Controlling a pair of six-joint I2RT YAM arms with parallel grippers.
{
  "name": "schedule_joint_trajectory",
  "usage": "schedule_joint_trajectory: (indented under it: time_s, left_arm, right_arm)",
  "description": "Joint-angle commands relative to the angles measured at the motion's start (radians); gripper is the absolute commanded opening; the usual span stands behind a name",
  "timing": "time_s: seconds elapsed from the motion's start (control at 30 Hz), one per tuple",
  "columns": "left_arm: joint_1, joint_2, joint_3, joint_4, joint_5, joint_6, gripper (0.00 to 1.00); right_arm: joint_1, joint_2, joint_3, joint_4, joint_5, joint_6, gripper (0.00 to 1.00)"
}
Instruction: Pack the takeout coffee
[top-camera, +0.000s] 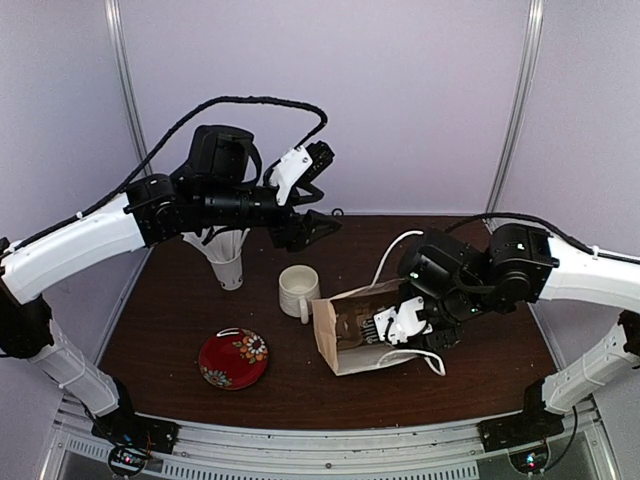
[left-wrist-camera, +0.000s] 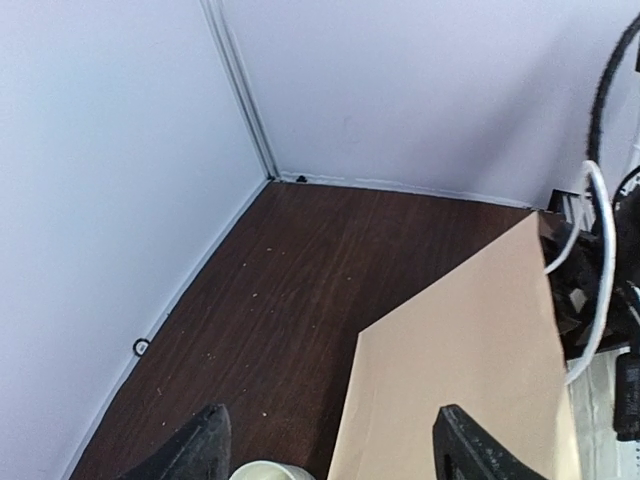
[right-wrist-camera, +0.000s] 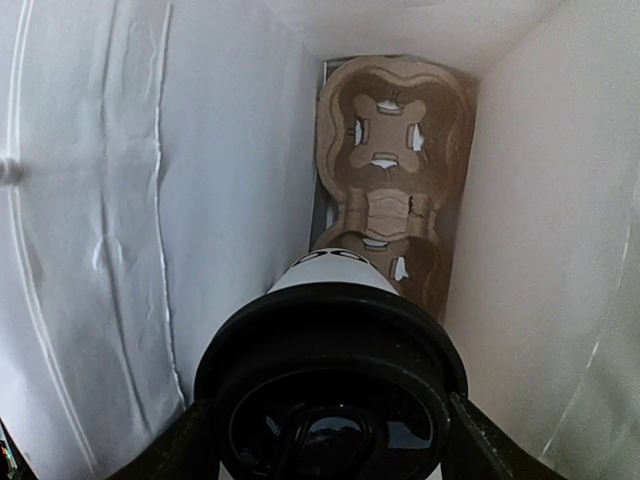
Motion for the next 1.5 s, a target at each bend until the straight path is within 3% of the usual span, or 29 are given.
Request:
schedule_joint_trajectory:
  time_s: [0.0, 0.67, 1.17, 1.47]
  left_arm:
    - [0.034, -0.005, -0.026, 0.083, -0.051, -0.029, 0.73]
    - [0.069, 0.076, -0.007, 0.077, 0.01, -0.046, 0.73]
    - [0.071, 0.089, 0.019, 0.055, 0.063, -0.078, 0.73]
    - [0.071, 0.099, 0.017, 0.058, 0.07, -0.085, 0.72]
  right_arm:
    - [0.041, -0.027, -0.046, 0.043, -0.002, 0.037, 0.42]
    - [0.051, -0.047, -0.171, 0.256, 0.216, -0.012, 0.38]
    - [0.047, -0.088, -0.236, 0.236, 0.121, -0.059, 0.38]
    - [0.043, -0.11, -0.316, 0.336, 0.205, -0.153, 0.37]
